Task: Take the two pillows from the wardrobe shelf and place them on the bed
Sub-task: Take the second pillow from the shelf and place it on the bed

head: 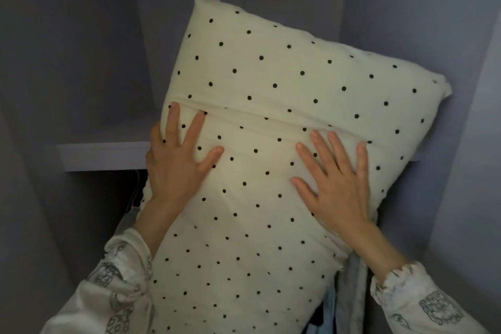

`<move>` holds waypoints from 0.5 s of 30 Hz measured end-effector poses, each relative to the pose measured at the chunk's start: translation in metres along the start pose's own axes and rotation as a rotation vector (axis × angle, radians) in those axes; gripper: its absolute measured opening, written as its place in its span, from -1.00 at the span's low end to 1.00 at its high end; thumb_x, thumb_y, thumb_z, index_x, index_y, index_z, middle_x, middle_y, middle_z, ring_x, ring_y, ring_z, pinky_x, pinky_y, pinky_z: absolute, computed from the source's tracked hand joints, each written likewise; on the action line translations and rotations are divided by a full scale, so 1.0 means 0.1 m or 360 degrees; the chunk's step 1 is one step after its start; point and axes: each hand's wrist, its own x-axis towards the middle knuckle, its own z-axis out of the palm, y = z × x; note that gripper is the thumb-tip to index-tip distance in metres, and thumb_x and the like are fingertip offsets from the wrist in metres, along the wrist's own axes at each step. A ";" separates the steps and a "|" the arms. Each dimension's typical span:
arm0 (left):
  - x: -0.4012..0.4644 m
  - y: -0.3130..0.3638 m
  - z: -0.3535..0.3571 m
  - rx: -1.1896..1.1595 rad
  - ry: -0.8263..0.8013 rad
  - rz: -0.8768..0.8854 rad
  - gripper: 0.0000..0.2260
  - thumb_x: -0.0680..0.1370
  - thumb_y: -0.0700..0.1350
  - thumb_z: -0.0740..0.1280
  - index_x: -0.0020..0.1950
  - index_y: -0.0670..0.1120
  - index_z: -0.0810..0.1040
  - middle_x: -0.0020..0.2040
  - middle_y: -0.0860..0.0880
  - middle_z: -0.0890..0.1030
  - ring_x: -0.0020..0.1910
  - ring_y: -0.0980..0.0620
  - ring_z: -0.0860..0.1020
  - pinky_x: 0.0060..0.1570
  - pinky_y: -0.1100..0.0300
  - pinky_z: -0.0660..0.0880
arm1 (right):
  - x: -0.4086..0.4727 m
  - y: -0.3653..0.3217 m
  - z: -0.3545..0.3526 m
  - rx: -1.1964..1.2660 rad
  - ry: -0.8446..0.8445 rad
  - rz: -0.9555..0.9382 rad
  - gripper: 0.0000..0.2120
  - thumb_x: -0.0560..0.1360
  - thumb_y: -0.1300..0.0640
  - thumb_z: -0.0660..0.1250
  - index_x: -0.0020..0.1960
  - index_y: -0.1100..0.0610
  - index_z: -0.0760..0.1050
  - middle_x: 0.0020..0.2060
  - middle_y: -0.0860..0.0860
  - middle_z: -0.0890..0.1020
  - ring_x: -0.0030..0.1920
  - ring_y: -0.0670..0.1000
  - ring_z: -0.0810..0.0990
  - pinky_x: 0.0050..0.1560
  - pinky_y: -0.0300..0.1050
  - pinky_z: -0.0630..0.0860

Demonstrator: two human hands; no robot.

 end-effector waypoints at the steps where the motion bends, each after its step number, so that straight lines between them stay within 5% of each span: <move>1: -0.01 0.00 0.00 0.0004 0.0006 -0.0010 -0.35 0.44 0.37 0.09 0.48 0.20 0.05 0.55 -0.07 0.00 0.40 -0.31 0.17 0.11 -0.32 0.38 | 0.00 0.01 0.00 0.0008 0.0013 0.0008 -0.45 0.56 -0.22 0.08 0.49 -0.06 0.16 0.49 -0.01 0.21 0.51 0.04 0.10 0.47 0.23 -0.09; 10: 0.00 0.04 0.03 -0.0098 0.0037 -0.0161 -0.32 0.43 0.38 0.12 0.48 0.22 -0.02 0.54 -0.16 -0.02 0.38 -0.34 0.20 0.17 -0.35 0.33 | -0.14 0.22 -0.15 0.0081 -0.0004 0.0274 -0.40 0.50 -0.26 0.14 0.46 0.00 0.25 0.49 0.08 0.19 0.50 0.11 0.09 0.43 0.30 -0.11; 15: -0.03 0.08 0.03 -0.0231 0.0014 -0.0314 -0.21 0.38 0.42 0.14 0.48 0.22 -0.15 0.54 -0.17 -0.03 0.39 -0.34 0.18 0.18 -0.36 0.28 | -0.39 0.24 -0.23 0.0590 -0.0063 0.0918 -0.11 0.38 -0.38 0.22 0.54 -0.03 -0.08 0.53 -0.01 -0.09 0.53 0.01 -0.13 0.43 0.01 0.03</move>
